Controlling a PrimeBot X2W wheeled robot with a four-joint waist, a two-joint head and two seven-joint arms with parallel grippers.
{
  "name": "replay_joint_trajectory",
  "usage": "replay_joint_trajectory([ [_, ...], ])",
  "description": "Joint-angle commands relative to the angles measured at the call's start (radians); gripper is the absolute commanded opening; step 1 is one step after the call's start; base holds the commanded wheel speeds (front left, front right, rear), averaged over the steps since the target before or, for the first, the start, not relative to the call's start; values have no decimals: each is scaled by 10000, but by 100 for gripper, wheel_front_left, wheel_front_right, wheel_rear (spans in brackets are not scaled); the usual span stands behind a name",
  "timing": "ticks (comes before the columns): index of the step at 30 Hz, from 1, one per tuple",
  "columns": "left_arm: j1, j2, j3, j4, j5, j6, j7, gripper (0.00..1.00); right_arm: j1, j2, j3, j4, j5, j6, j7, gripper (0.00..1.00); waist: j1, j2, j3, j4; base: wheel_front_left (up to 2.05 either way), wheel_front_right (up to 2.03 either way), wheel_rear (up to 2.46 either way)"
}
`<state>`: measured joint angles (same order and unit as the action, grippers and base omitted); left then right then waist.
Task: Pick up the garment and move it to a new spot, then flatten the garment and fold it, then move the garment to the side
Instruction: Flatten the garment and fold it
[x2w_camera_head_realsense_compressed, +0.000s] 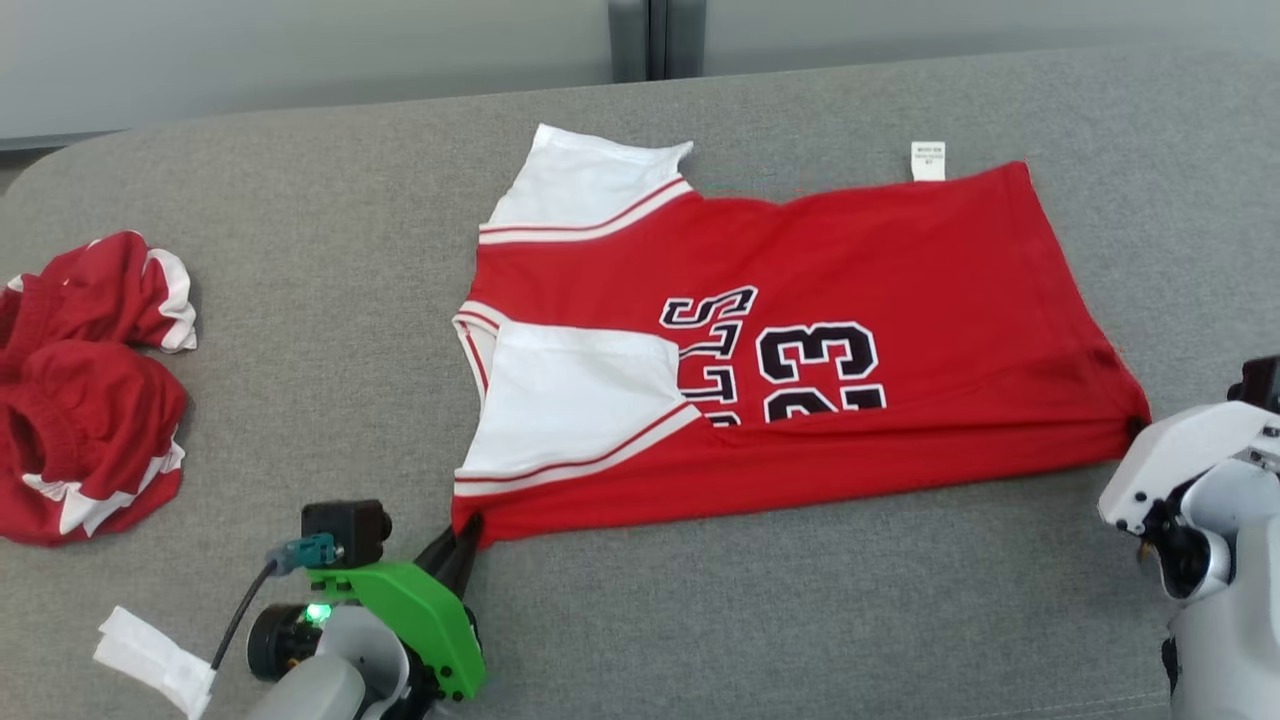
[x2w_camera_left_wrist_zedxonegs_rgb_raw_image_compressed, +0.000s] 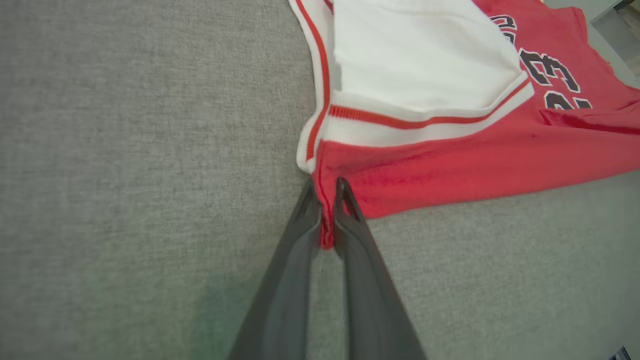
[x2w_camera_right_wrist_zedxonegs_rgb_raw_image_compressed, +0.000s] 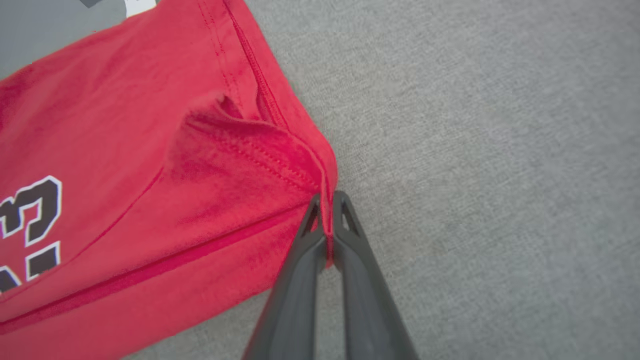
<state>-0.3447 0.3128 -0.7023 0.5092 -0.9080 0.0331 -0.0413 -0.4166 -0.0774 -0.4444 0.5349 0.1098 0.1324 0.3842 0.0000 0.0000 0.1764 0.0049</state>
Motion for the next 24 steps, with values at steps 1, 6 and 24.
replay_joint_trajectory([
  [1, 413, 310, 48, -230, -92, 222, 148, 0, 428, -49, -107, -339, 89, -33, 159, 0, 0, 0, -238, 34, 0, 0, 0],
  [6, 1518, 714, -46, -1597, -405, 816, 761, 0, 1649, 168, -262, -1587, 472, -33, 699, 0, 0, 0, -357, 47, 0, 0, 0],
  [24, 853, 1396, 579, -3929, -643, 1897, 1745, 100, 1592, -125, 900, -4199, 285, -24, 2920, 100, 0, 0, -130, 52, 0, 0, 0],
])
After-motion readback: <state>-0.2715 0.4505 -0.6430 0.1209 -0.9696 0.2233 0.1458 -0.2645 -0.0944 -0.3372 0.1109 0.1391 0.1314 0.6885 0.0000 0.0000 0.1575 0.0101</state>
